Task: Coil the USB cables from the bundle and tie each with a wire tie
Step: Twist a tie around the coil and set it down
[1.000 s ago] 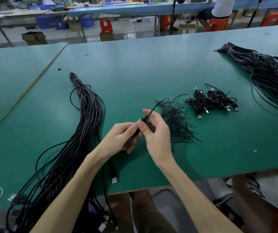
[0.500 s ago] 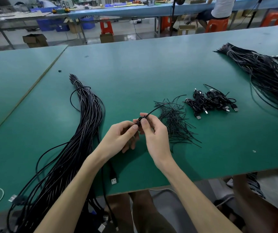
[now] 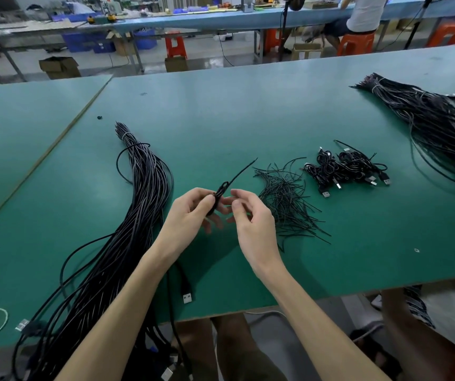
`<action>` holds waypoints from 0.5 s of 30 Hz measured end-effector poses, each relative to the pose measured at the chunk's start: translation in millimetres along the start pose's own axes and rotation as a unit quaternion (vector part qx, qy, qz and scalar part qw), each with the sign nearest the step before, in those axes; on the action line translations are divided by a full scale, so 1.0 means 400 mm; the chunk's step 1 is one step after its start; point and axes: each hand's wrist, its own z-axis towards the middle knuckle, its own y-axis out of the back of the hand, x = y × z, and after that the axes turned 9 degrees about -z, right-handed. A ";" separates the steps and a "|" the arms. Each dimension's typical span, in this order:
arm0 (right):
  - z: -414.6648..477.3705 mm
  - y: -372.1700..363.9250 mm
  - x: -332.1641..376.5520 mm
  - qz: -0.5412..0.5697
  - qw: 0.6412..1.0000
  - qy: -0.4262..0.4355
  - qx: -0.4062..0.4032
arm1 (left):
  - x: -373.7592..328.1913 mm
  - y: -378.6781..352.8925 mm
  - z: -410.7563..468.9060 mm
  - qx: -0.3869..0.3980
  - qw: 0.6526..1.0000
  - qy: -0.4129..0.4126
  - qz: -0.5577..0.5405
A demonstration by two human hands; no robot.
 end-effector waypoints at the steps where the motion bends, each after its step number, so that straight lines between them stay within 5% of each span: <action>1: -0.001 -0.001 0.001 -0.007 1.000 0.004 0.002 | -0.005 0.002 0.008 -0.017 1.000 0.005 -0.007; 9: -0.002 -0.006 0.007 -0.011 1.000 0.002 0.027 | -0.090 -0.073 0.121 -0.109 0.980 0.012 0.164; 15: -0.001 0.002 -0.003 -0.043 0.996 -0.016 0.072 | -0.150 -0.265 0.241 0.020 0.977 0.081 0.195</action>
